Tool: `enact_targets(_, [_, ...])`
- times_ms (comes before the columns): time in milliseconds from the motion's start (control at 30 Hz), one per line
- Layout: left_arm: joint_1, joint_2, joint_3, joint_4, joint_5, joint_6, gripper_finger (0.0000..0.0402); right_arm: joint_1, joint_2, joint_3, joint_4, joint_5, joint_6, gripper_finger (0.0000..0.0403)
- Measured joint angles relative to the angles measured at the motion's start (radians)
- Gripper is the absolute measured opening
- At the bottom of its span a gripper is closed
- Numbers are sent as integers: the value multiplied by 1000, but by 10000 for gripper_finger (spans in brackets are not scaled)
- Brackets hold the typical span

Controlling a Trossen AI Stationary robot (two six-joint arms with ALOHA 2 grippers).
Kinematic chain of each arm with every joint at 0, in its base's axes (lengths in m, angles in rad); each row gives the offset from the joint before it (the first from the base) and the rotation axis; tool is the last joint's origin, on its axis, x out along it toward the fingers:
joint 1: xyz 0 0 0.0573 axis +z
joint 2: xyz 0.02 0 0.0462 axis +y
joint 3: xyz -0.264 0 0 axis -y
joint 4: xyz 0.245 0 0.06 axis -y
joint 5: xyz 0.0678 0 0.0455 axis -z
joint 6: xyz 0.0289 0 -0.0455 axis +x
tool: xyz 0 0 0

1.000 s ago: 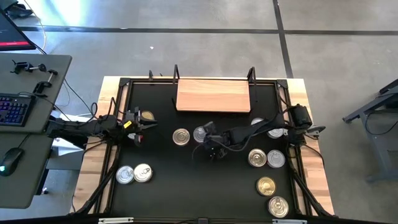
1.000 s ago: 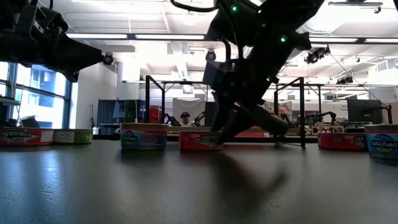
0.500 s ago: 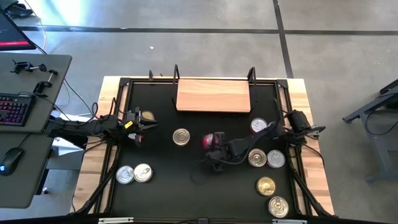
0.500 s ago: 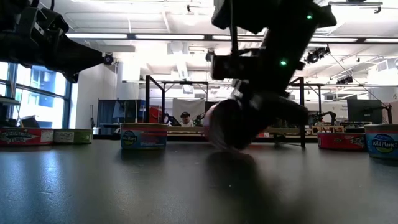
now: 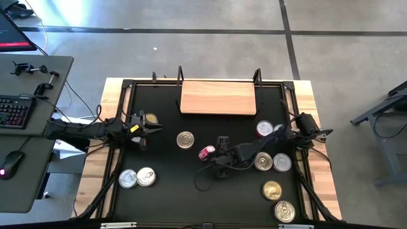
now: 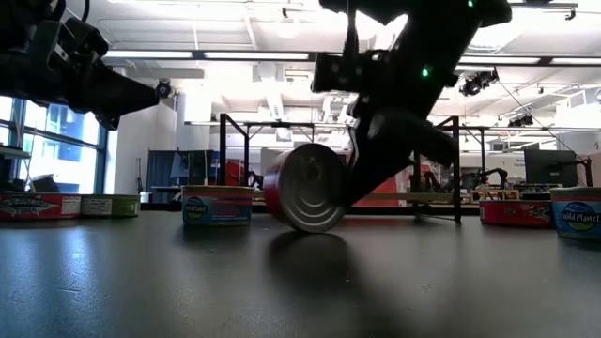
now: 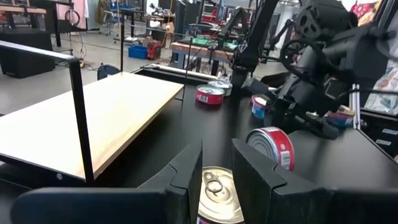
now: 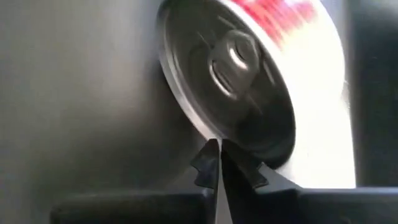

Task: Stack canned seafood by type on shelf
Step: Put the red tuna can on the shelf

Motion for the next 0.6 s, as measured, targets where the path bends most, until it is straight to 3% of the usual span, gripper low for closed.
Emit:
enact_targets(467, [0, 4, 0, 2, 0, 0, 76, -25, -161, 2, 69, -73, 35, 226])
enact_targets(600, [0, 4, 0, 12, 0, 0, 76, -88, -142, 2, 175, -183, -83, 259])
